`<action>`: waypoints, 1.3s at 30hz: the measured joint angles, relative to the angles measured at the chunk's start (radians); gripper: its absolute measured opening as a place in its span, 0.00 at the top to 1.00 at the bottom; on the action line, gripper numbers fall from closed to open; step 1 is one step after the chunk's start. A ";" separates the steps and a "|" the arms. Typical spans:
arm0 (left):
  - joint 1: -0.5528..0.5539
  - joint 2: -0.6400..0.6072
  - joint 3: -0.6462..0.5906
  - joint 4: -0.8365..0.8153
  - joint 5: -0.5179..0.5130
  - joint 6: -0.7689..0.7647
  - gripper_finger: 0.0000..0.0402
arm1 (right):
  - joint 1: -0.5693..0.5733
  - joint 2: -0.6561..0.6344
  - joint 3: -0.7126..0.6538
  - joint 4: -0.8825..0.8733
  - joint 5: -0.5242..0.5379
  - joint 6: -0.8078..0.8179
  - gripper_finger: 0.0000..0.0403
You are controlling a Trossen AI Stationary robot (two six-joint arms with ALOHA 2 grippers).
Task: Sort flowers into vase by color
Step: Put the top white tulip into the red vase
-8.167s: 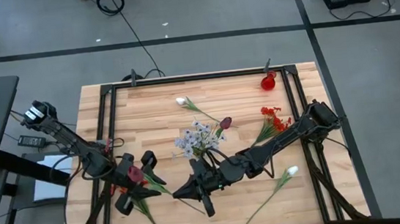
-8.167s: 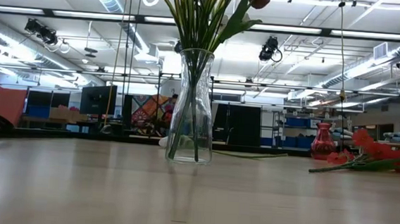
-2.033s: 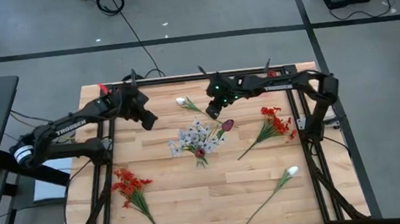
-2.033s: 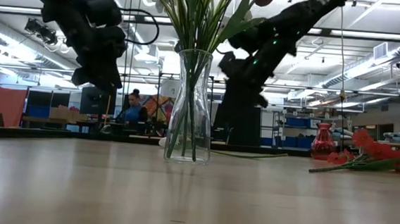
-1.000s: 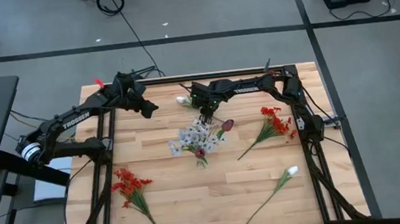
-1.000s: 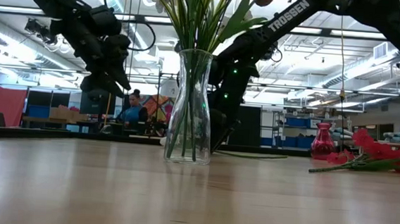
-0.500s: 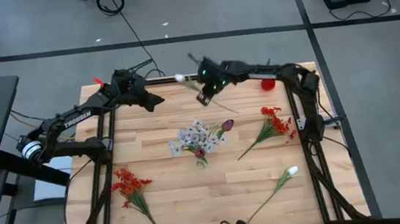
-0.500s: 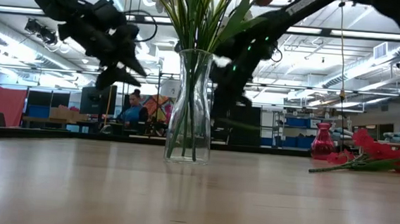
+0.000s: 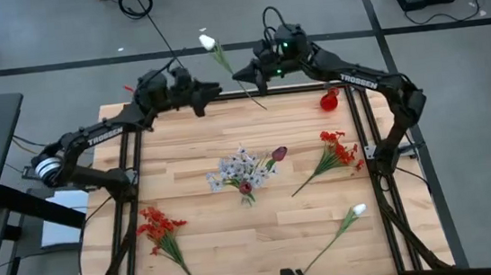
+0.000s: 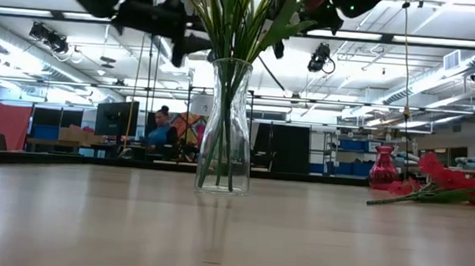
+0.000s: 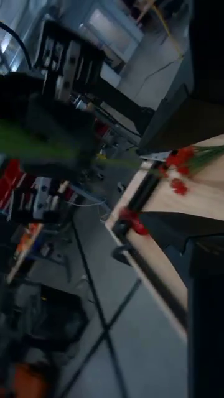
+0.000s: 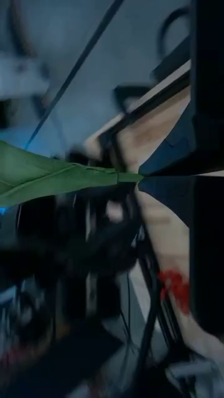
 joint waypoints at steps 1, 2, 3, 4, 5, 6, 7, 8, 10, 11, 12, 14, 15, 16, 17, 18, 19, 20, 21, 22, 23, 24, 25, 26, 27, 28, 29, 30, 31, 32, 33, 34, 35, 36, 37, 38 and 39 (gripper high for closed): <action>-0.009 0.020 0.033 -0.002 0.000 0.026 0.58 | 0.006 -0.005 0.000 0.020 -0.023 -0.009 1.00; -0.017 0.039 0.069 -0.003 0.001 0.051 0.58 | 0.011 -0.011 0.000 0.040 -0.041 -0.019 1.00; -0.024 0.052 0.102 0.001 0.001 0.070 0.58 | 0.017 -0.017 0.000 0.055 -0.052 -0.028 1.00; -0.030 0.061 0.132 0.002 0.002 0.088 0.58 | 0.022 -0.021 0.000 0.074 -0.054 -0.034 1.00; -0.037 0.070 0.159 0.003 0.003 0.107 0.58 | 0.027 -0.025 0.000 0.097 -0.053 -0.035 1.00; -0.043 0.078 0.180 0.003 0.003 0.124 0.58 | 0.030 -0.029 0.000 0.119 -0.047 -0.034 1.00; -0.048 0.085 0.198 0.000 0.003 0.135 0.58 | 0.031 -0.031 0.000 0.149 -0.046 -0.029 1.00; -0.053 0.092 0.216 -0.009 -0.001 0.147 0.58 | 0.030 -0.031 0.000 0.190 -0.040 -0.016 1.00; -0.059 0.097 0.233 -0.029 0.008 0.157 0.58 | 0.028 -0.031 0.000 0.251 -0.036 0.032 1.00; -0.062 0.098 0.238 -0.027 0.016 0.159 0.58 | 0.025 -0.031 0.000 0.277 -0.036 0.055 1.00; -0.063 0.098 0.238 -0.025 0.021 0.160 0.58 | 0.023 -0.031 0.000 0.297 -0.038 0.068 1.00; -0.062 0.098 0.238 -0.021 0.021 0.156 0.58 | 0.019 -0.031 0.000 0.320 -0.041 0.075 1.00; -0.062 0.098 0.238 -0.021 0.021 0.149 0.58 | 0.017 -0.031 0.000 0.326 -0.042 0.076 1.00; -0.062 0.098 0.238 -0.022 0.019 0.145 0.59 | 0.016 -0.031 0.000 0.328 -0.045 0.076 1.00; -0.064 0.098 0.238 -0.024 0.016 0.144 0.59 | 0.016 -0.030 0.000 0.329 -0.046 0.079 1.00; -0.069 0.098 0.238 -0.022 0.017 0.144 0.61 | 0.016 -0.030 0.000 0.329 -0.049 0.079 1.00; -0.074 0.098 0.238 -0.021 0.017 0.144 0.62 | 0.017 -0.030 0.000 0.332 -0.052 0.078 1.00; -0.078 0.098 0.238 -0.021 0.017 0.144 0.64 | 0.017 -0.030 0.000 0.333 -0.053 0.078 1.00; -0.082 0.098 0.238 -0.021 0.020 0.144 0.66 | 0.018 -0.030 0.000 0.339 -0.054 0.078 1.00; -0.086 0.098 0.238 -0.021 0.021 0.144 0.68 | 0.019 -0.030 0.000 0.347 -0.054 0.078 1.00; -0.089 0.098 0.238 -0.021 0.020 0.144 0.69 | 0.020 -0.030 0.000 0.356 -0.053 0.078 1.00; -0.092 0.098 0.238 -0.020 0.018 0.148 0.71 | 0.022 -0.030 0.000 0.368 -0.052 0.078 1.00; -0.095 0.098 0.238 -0.020 0.017 0.155 0.72 | 0.024 -0.030 0.000 0.378 -0.050 0.078 1.00; -0.096 0.098 0.238 -0.021 0.017 0.163 0.73 | 0.026 -0.030 0.000 0.387 -0.049 0.080 1.00; -0.099 0.098 0.238 -0.021 0.017 0.166 0.74 | 0.028 -0.030 0.000 0.394 -0.050 0.084 1.00; -0.099 0.098 0.238 -0.021 0.014 0.167 0.75 | 0.030 -0.030 0.000 0.396 -0.051 0.089 1.00; -0.100 0.099 0.238 -0.018 0.005 0.167 0.76 | 0.032 -0.030 0.000 0.397 -0.053 0.094 1.00; -0.100 0.102 0.238 -0.009 0.003 0.167 0.77 | 0.035 -0.030 0.000 0.397 -0.053 0.098 1.00; -0.100 0.104 0.238 -0.002 0.003 0.165 0.78 | 0.037 -0.030 0.000 0.398 -0.054 0.098 1.00; -0.100 0.107 0.238 0.009 0.003 0.163 0.79 | 0.040 -0.030 0.000 0.399 -0.055 0.098 1.00; -0.103 0.114 0.238 0.030 0.003 0.163 0.80 | 0.042 -0.030 0.000 0.401 -0.057 0.098 1.00; -0.109 0.120 0.238 0.047 0.006 0.160 0.81 | 0.042 -0.030 0.000 0.401 -0.066 0.098 1.00; -0.112 0.124 0.238 0.054 0.018 0.152 0.81 | 0.043 -0.030 0.000 0.403 -0.076 0.108 1.00; -0.112 0.128 0.238 0.055 0.027 0.147 0.82 | 0.043 -0.030 0.000 0.409 -0.086 0.122 1.00; -0.112 0.132 0.238 0.059 0.047 0.145 0.83 | 0.042 -0.030 0.000 0.417 -0.103 0.136 1.00; -0.112 0.136 0.238 0.060 0.070 0.144 0.84 | 0.040 -0.030 0.000 0.424 -0.121 0.149 1.00; -0.112 0.139 0.238 0.060 0.095 0.142 0.86 | 0.038 -0.030 0.000 0.431 -0.133 0.164 1.00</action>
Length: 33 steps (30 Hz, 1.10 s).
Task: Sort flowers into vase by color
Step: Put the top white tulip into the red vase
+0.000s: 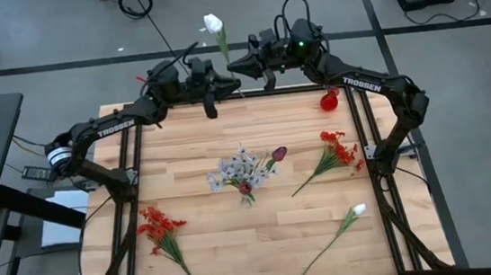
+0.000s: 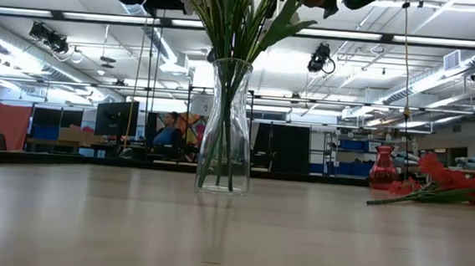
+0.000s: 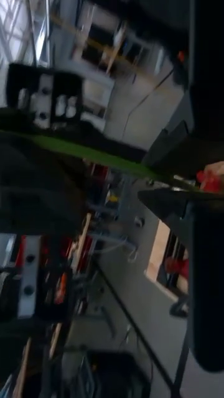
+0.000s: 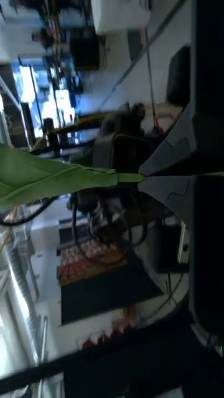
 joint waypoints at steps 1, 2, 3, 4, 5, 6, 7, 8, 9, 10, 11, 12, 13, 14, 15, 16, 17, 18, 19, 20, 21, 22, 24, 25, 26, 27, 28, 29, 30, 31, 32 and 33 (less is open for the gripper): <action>0.000 0.002 0.000 0.000 0.019 -0.006 0.88 | -0.003 0.000 0.000 0.004 -0.008 0.013 1.00; 0.000 0.003 0.000 0.000 0.036 -0.012 0.91 | -0.009 0.000 0.000 0.004 -0.018 0.022 1.00; 0.000 0.003 0.000 -0.002 0.048 -0.020 0.94 | -0.014 0.000 0.000 0.002 -0.025 0.032 1.00; 0.000 0.003 0.000 -0.004 0.059 -0.031 0.96 | -0.018 0.001 0.000 -0.003 -0.026 0.045 1.00; 0.001 0.003 0.000 -0.011 0.067 -0.048 0.97 | -0.023 0.001 0.000 -0.012 -0.030 0.053 1.00; 0.004 0.003 0.000 -0.020 0.074 -0.065 0.97 | -0.028 0.001 0.000 -0.022 -0.029 0.065 0.99; 0.006 0.003 0.000 -0.033 0.080 -0.078 0.97 | -0.032 0.001 0.000 -0.034 -0.023 0.077 0.97; 0.008 0.003 0.000 -0.050 0.082 -0.093 0.98 | -0.037 0.001 0.000 -0.050 -0.017 0.091 0.95; 0.009 0.003 0.000 -0.069 0.084 -0.102 0.98 | -0.043 0.001 0.000 -0.067 -0.014 0.103 0.92; 0.010 0.003 0.000 -0.100 0.084 -0.105 0.98 | -0.049 0.001 0.000 -0.076 -0.010 0.110 0.88; 0.012 0.003 0.000 -0.125 0.084 -0.107 0.99 | -0.052 0.001 0.000 -0.090 -0.009 0.115 0.84; 0.014 0.004 0.000 -0.149 0.084 -0.108 0.99 | -0.057 0.001 0.000 -0.095 -0.012 0.122 0.80; 0.014 0.004 -0.001 -0.173 0.084 -0.108 0.99 | -0.061 0.001 0.000 -0.098 -0.016 0.124 0.76; 0.014 0.004 -0.001 -0.184 0.084 -0.107 0.99 | -0.062 0.001 0.000 -0.104 -0.018 0.126 0.72; 0.014 0.004 -0.001 -0.196 0.083 -0.102 0.99 | -0.063 0.001 0.000 -0.108 -0.016 0.126 0.68; 0.013 0.004 -0.001 -0.204 0.083 -0.095 0.99 | -0.063 0.001 0.000 -0.108 -0.016 0.126 0.65; 0.012 0.004 -0.001 -0.204 0.082 -0.090 0.99 | -0.062 0.001 0.000 -0.108 -0.014 0.126 0.62; 0.012 0.004 -0.001 -0.205 0.081 -0.086 0.99 | -0.062 0.001 0.000 -0.109 -0.011 0.127 0.60; 0.012 0.004 -0.001 -0.205 0.081 -0.084 0.99 | -0.061 0.001 0.000 -0.110 -0.008 0.126 0.59; 0.011 0.004 -0.001 -0.208 0.081 -0.082 0.99 | -0.060 0.001 0.000 -0.110 0.001 0.125 0.59; 0.011 0.003 -0.001 -0.215 0.081 -0.074 0.99 | -0.060 0.001 0.000 -0.110 0.006 0.125 0.60; 0.011 0.003 -0.001 -0.226 0.081 -0.067 0.99 | -0.060 0.001 0.000 -0.111 0.012 0.127 0.62; 0.011 0.003 -0.001 -0.252 0.072 -0.049 0.99 | -0.060 0.001 0.000 -0.125 0.022 0.128 0.71; 0.011 0.003 -0.001 -0.260 0.069 -0.046 0.99 | -0.060 0.001 0.000 -0.141 0.032 0.121 0.77; 0.012 0.003 -0.001 -0.267 0.068 -0.045 0.99 | -0.060 0.001 0.000 -0.156 0.038 0.108 0.84; 0.013 0.003 -0.001 -0.276 0.063 -0.045 0.98 | -0.062 0.001 0.000 -0.170 0.045 0.096 0.91; 0.013 0.003 -0.001 -0.283 0.058 -0.044 0.97 | -0.063 0.001 0.000 -0.185 0.058 0.084 0.95; 0.014 0.003 -0.001 -0.294 0.046 -0.044 0.94 | -0.064 0.000 0.000 -0.202 0.082 0.079 0.95; 0.014 0.003 -0.001 -0.307 0.023 -0.043 0.91 | -0.063 -0.004 0.000 -0.223 0.115 0.078 0.95; 0.014 0.003 -0.001 -0.324 -0.001 -0.043 0.88 | -0.064 -0.009 0.000 -0.252 0.148 0.068 0.96; 0.018 0.003 -0.001 -0.345 -0.020 -0.040 0.84 | -0.065 -0.016 0.000 -0.285 0.179 0.039 0.96; 0.025 0.001 -0.001 -0.371 -0.027 -0.032 0.80 | -0.065 -0.027 0.000 -0.320 0.218 0.001 0.96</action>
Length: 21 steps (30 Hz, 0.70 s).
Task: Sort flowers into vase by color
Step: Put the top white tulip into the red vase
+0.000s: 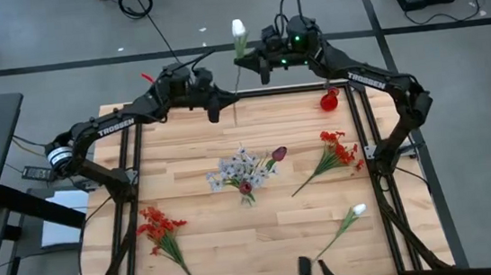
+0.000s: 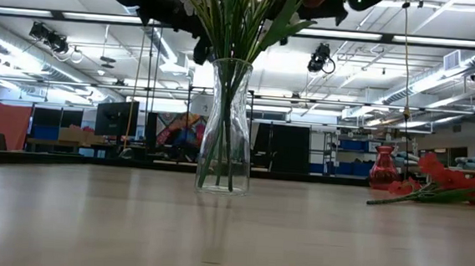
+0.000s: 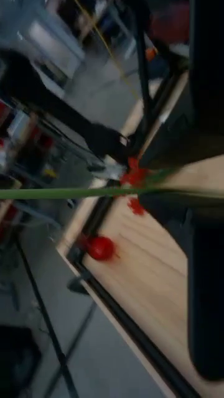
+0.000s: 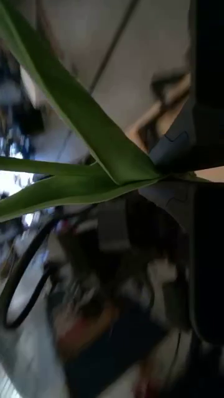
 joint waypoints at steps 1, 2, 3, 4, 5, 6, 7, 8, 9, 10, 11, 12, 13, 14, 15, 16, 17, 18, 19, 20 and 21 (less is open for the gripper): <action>0.010 -0.003 0.000 -0.031 -0.004 0.009 0.76 | 0.000 -0.014 0.000 -0.032 0.040 -0.037 0.96; 0.019 -0.006 -0.001 -0.051 -0.007 0.012 0.73 | -0.001 -0.031 0.000 -0.063 0.084 -0.073 0.96; 0.029 -0.007 0.000 -0.060 -0.011 0.012 0.69 | -0.005 -0.049 0.000 -0.092 0.119 -0.106 0.96; 0.040 -0.009 0.001 -0.074 -0.011 0.012 0.66 | -0.011 -0.068 0.000 -0.119 0.144 -0.135 0.96; 0.052 -0.016 0.001 -0.096 -0.012 0.010 0.63 | -0.018 -0.087 0.000 -0.147 0.165 -0.156 0.96; 0.065 -0.024 0.000 -0.117 -0.013 0.011 0.60 | -0.026 -0.106 -0.008 -0.160 0.183 -0.171 0.96; 0.075 -0.032 0.000 -0.127 -0.013 0.015 0.59 | -0.036 -0.130 -0.025 -0.167 0.194 -0.187 0.96; 0.082 -0.040 0.000 -0.127 -0.013 0.021 0.57 | -0.048 -0.160 -0.053 -0.170 0.216 -0.193 0.96; 0.088 -0.049 0.000 -0.134 -0.016 0.027 0.56 | -0.062 -0.193 -0.089 -0.166 0.243 -0.194 0.96; 0.097 -0.060 0.001 -0.149 -0.020 0.032 0.56 | -0.077 -0.230 -0.131 -0.155 0.269 -0.195 0.96; 0.106 -0.071 0.001 -0.164 -0.022 0.038 0.55 | -0.096 -0.269 -0.178 -0.137 0.295 -0.196 0.96; 0.113 -0.078 0.000 -0.170 -0.026 0.045 0.55 | -0.114 -0.310 -0.230 -0.127 0.324 -0.203 0.96; 0.117 -0.081 0.001 -0.170 -0.036 0.054 0.56 | -0.129 -0.350 -0.278 -0.122 0.363 -0.213 0.96; 0.118 -0.081 0.001 -0.169 -0.044 0.057 0.56 | -0.139 -0.391 -0.329 -0.110 0.412 -0.223 0.96; 0.120 -0.081 0.001 -0.174 -0.049 0.057 0.56 | -0.148 -0.433 -0.373 -0.105 0.458 -0.241 0.96; 0.125 -0.080 0.001 -0.182 -0.052 0.059 0.56 | -0.152 -0.473 -0.413 -0.107 0.507 -0.261 0.96; 0.130 -0.078 0.000 -0.186 -0.052 0.063 0.56 | -0.153 -0.508 -0.445 -0.113 0.565 -0.276 0.96; 0.133 -0.075 0.000 -0.188 -0.052 0.070 0.56 | -0.153 -0.542 -0.472 -0.121 0.618 -0.286 0.96; 0.134 -0.070 0.000 -0.183 -0.053 0.077 0.56 | -0.153 -0.570 -0.496 -0.131 0.665 -0.291 0.96; 0.134 -0.063 0.001 -0.181 -0.059 0.081 0.56 | -0.154 -0.593 -0.519 -0.132 0.709 -0.292 0.96; 0.135 -0.057 0.001 -0.185 -0.062 0.083 0.56 | -0.157 -0.614 -0.539 -0.134 0.752 -0.292 0.96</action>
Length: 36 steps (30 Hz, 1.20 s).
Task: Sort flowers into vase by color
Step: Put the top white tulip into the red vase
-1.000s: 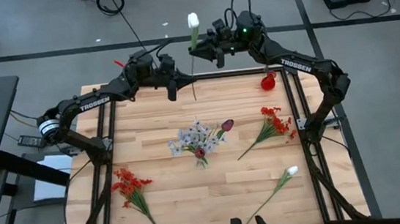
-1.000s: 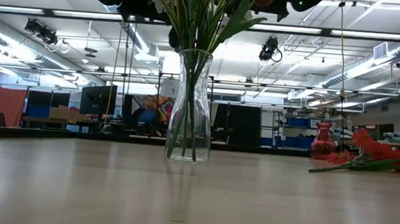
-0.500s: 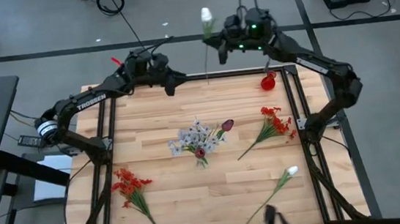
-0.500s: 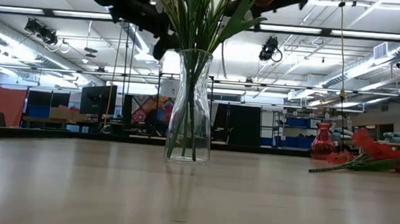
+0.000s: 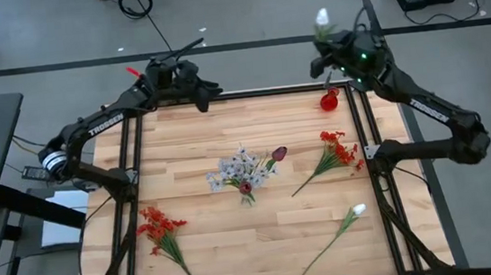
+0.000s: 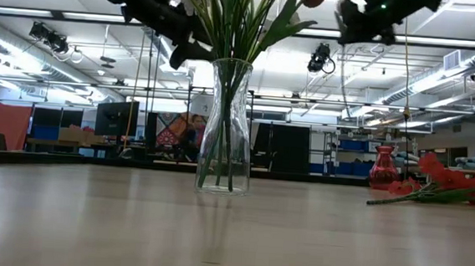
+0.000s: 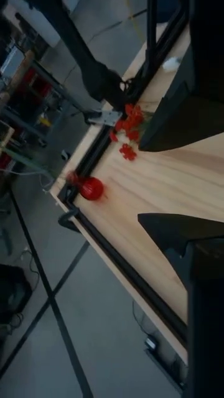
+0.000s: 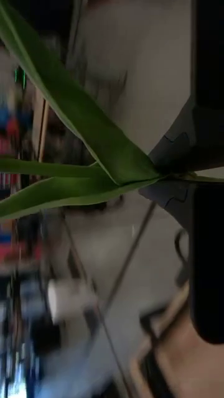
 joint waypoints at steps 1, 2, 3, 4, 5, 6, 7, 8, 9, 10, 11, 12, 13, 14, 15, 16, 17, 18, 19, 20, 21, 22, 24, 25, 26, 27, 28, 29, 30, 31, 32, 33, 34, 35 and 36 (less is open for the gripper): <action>0.003 0.007 0.000 -0.003 -0.007 0.002 0.56 | -0.004 -0.019 -0.016 -0.001 0.041 0.001 0.96; 0.006 0.011 -0.001 -0.002 -0.008 0.003 0.56 | -0.009 -0.034 -0.031 0.001 0.080 0.002 0.96; 0.011 0.013 -0.001 0.001 -0.009 0.003 0.56 | -0.018 -0.047 -0.046 0.005 0.115 0.011 0.96; 0.015 0.016 -0.001 0.005 -0.009 0.002 0.56 | -0.030 -0.059 -0.063 0.006 0.138 0.025 0.96; 0.020 0.018 -0.001 0.004 -0.010 0.002 0.56 | -0.047 -0.067 -0.079 0.005 0.144 0.040 0.96; 0.024 0.020 -0.001 0.003 -0.011 0.002 0.56 | -0.063 -0.072 -0.094 0.006 0.144 0.054 0.96; 0.027 0.020 -0.001 0.003 -0.012 0.002 0.56 | -0.080 -0.077 -0.111 0.012 0.140 0.062 0.96; 0.030 0.021 -0.001 0.003 -0.013 0.002 0.56 | -0.093 -0.080 -0.126 0.021 0.138 0.067 0.96; 0.030 0.021 -0.001 0.004 -0.014 0.002 0.56 | -0.104 -0.082 -0.138 0.032 0.138 0.071 0.96; 0.030 0.020 -0.001 0.004 -0.013 0.002 0.56 | -0.116 -0.081 -0.146 0.035 0.137 0.072 0.96; 0.030 0.021 -0.001 0.003 -0.013 0.002 0.56 | -0.126 -0.081 -0.157 0.034 0.134 0.070 0.96; 0.030 0.021 -0.001 0.000 -0.013 0.001 0.56 | -0.136 -0.080 -0.168 0.032 0.132 0.070 0.96; 0.030 0.021 -0.001 -0.003 -0.013 0.001 0.56 | -0.143 -0.080 -0.177 0.034 0.129 0.074 0.96; 0.030 0.021 -0.001 -0.003 -0.012 -0.001 0.56 | -0.149 -0.080 -0.185 0.034 0.123 0.081 0.96; 0.030 0.021 -0.001 -0.004 -0.012 -0.002 0.56 | -0.155 -0.082 -0.191 0.032 0.118 0.091 0.96; 0.030 0.021 -0.001 -0.008 -0.012 -0.002 0.56 | -0.161 -0.085 -0.196 0.031 0.115 0.096 0.96; 0.030 0.021 -0.001 -0.012 -0.012 -0.002 0.56 | -0.165 -0.087 -0.203 0.033 0.111 0.098 0.96; 0.030 0.021 -0.001 -0.014 -0.012 -0.002 0.56 | -0.167 -0.087 -0.209 0.033 0.109 0.098 0.96; 0.030 0.021 -0.001 -0.015 -0.012 -0.002 0.56 | -0.168 -0.087 -0.213 0.031 0.108 0.097 0.96; 0.030 0.021 0.000 -0.017 -0.014 -0.002 0.56 | -0.169 -0.085 -0.217 0.030 0.105 0.093 0.96; 0.030 0.021 -0.001 -0.019 -0.014 -0.002 0.56 | -0.170 -0.085 -0.221 0.030 0.104 0.087 0.96; 0.030 0.021 -0.001 -0.021 -0.015 -0.002 0.56 | -0.170 -0.082 -0.222 0.030 0.104 0.084 0.96; 0.030 0.021 -0.001 -0.021 -0.016 -0.002 0.56 | -0.170 -0.075 -0.225 0.016 0.104 0.092 0.96; 0.030 0.021 -0.001 -0.022 -0.021 -0.002 0.56 | -0.170 -0.071 -0.227 0.003 0.104 0.100 0.96; 0.030 0.021 -0.001 -0.022 -0.030 -0.008 0.56 | -0.170 -0.067 -0.227 -0.013 0.104 0.118 0.94; 0.030 0.021 -0.001 -0.025 -0.039 -0.014 0.56 | -0.170 -0.065 -0.227 -0.032 0.101 0.141 0.91; 0.030 0.021 -0.001 -0.028 -0.046 -0.023 0.56 | -0.170 -0.065 -0.227 -0.058 0.093 0.161 0.87; 0.030 0.021 -0.001 -0.030 -0.050 -0.028 0.56 | -0.170 -0.064 -0.227 -0.080 0.087 0.182 0.82; 0.030 0.021 -0.001 -0.029 -0.051 -0.031 0.56 | -0.170 -0.064 -0.227 -0.099 0.080 0.200 0.78; 0.030 0.021 -0.001 -0.030 -0.051 -0.031 0.56 | -0.170 -0.064 -0.227 -0.120 0.073 0.213 0.73; 0.030 0.021 -0.001 -0.031 -0.051 -0.031 0.56 | -0.170 -0.063 -0.227 -0.138 0.062 0.226 0.70; 0.030 0.021 -0.001 -0.035 -0.051 -0.030 0.56 | -0.170 -0.063 -0.227 -0.148 0.055 0.239 0.66; 0.030 0.021 -0.001 -0.041 -0.051 -0.030 0.56 | -0.170 -0.064 -0.227 -0.161 0.050 0.253 0.64; 0.030 0.021 -0.001 -0.047 -0.051 -0.028 0.56 | -0.170 -0.064 -0.227 -0.177 0.041 0.267 0.62; 0.030 0.021 -0.001 -0.052 -0.051 -0.023 0.56 | -0.170 -0.064 -0.227 -0.196 0.031 0.287 0.60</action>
